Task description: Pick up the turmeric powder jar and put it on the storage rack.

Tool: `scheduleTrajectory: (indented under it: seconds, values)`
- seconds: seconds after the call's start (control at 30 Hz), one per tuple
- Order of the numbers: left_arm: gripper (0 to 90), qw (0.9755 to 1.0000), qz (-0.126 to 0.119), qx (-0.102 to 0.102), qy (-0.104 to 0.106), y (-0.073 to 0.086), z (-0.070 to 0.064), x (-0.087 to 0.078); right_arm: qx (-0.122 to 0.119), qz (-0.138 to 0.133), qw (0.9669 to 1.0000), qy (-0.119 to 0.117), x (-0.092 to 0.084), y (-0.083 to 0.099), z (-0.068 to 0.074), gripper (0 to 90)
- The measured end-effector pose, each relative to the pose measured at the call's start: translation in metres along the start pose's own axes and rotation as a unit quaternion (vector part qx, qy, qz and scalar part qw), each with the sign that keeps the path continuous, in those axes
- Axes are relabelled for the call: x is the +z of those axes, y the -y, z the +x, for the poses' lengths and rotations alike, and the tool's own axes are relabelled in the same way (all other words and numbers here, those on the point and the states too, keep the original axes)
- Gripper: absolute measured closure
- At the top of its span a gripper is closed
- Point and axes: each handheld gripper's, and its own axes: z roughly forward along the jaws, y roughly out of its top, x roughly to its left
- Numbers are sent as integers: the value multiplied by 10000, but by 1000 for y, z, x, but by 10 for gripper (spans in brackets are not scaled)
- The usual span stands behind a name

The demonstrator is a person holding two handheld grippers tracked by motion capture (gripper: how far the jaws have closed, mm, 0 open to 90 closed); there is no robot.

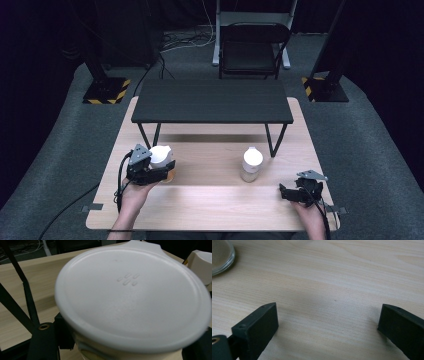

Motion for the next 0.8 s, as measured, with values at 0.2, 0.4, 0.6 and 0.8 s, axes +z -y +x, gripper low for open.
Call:
scheduleTrajectory:
  seconds: [0.2,0.4,0.6,0.8]
  values:
    - [298,10000,1,43,20,-11,0,-1,-15,-2,10000,-13,0,0,0,15]
    - [298,10000,11,29,42,-21,3,-2,-19,3,10000,-28,0,0,-1,15]
    - [299,10000,-59,-21,39,-27,7,-5,-21,3,10000,-31,0,-1,-1,15]
    - [299,9999,-132,-36,18,-35,9,-9,-20,3,10000,-25,1,-1,0,15]
